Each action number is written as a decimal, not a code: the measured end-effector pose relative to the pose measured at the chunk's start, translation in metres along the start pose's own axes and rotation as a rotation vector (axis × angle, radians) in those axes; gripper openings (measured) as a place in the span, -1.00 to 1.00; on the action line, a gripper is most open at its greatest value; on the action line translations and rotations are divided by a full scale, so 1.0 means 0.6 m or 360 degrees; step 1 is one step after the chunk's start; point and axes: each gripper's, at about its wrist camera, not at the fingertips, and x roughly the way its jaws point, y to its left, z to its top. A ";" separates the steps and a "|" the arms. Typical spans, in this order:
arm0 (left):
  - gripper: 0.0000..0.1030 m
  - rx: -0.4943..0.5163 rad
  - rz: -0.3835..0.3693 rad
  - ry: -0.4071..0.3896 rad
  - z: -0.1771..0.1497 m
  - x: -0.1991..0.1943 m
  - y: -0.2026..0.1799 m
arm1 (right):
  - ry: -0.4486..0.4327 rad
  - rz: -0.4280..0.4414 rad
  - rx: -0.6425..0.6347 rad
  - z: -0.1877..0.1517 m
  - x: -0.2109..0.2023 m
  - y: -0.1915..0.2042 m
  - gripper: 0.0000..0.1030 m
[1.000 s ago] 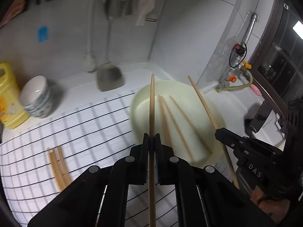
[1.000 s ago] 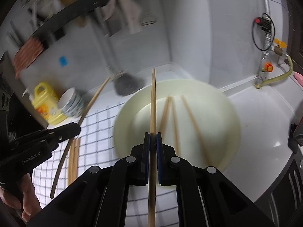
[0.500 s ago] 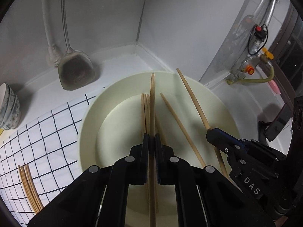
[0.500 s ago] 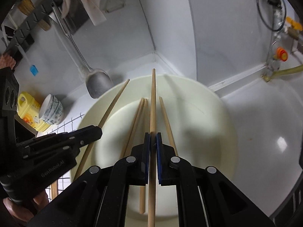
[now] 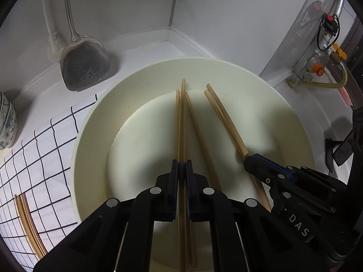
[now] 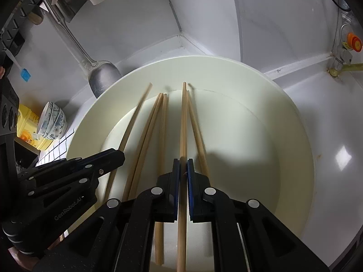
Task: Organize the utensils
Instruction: 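Open the right tool to release the chopstick into the basin, then move the right tool back over the remaining chopsticks on the cloth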
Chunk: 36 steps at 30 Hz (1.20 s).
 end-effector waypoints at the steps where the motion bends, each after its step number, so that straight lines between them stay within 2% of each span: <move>1: -0.86 -0.0001 0.0002 0.0004 0.001 0.002 0.000 | 0.0001 -0.0001 0.0001 -0.001 0.000 -0.001 -0.88; 5: -0.86 -0.0002 0.0009 0.0014 0.007 0.006 0.003 | -0.0011 -0.0013 0.0003 0.001 -0.005 -0.002 -0.87; 7: -0.83 -0.0013 0.0027 0.0017 0.009 0.003 0.007 | -0.0035 -0.0031 -0.0003 0.002 -0.012 -0.002 -0.72; 8: -0.72 -0.0016 0.0031 0.0015 0.009 0.000 0.008 | -0.0045 -0.0042 -0.0007 0.002 -0.015 -0.002 -0.67; 10: -0.28 -0.0025 0.0056 -0.0001 0.008 -0.009 0.014 | -0.0070 -0.0067 -0.0008 0.001 -0.024 -0.003 -0.55; 11: 0.15 -0.0035 0.0077 -0.0015 0.008 -0.015 0.018 | -0.0081 -0.0080 -0.0004 -0.001 -0.029 -0.004 -0.49; 12: 0.48 -0.0049 0.0100 -0.0040 0.007 -0.024 0.022 | -0.0091 -0.0087 0.0001 -0.002 -0.034 -0.005 -0.37; 14: 0.50 -0.0065 0.0138 -0.0103 0.002 -0.047 0.033 | -0.0115 -0.0096 0.0005 -0.009 -0.046 -0.007 -0.29; 17: 0.51 -0.0052 0.0168 -0.0114 -0.005 -0.067 0.043 | -0.0122 -0.0113 0.0005 -0.020 -0.058 -0.005 -0.25; 19: 0.57 -0.0052 0.0195 -0.0131 -0.015 -0.084 0.055 | -0.0125 -0.0108 0.0026 -0.029 -0.066 -0.003 -0.12; 22: 0.67 -0.0059 0.0216 -0.0152 -0.030 -0.108 0.071 | -0.0125 -0.0109 0.0016 -0.041 -0.077 0.010 -0.09; 36: 0.76 -0.0135 0.0254 -0.0200 -0.117 -0.222 0.152 | -0.0140 -0.0085 -0.0083 -0.098 -0.128 0.140 0.14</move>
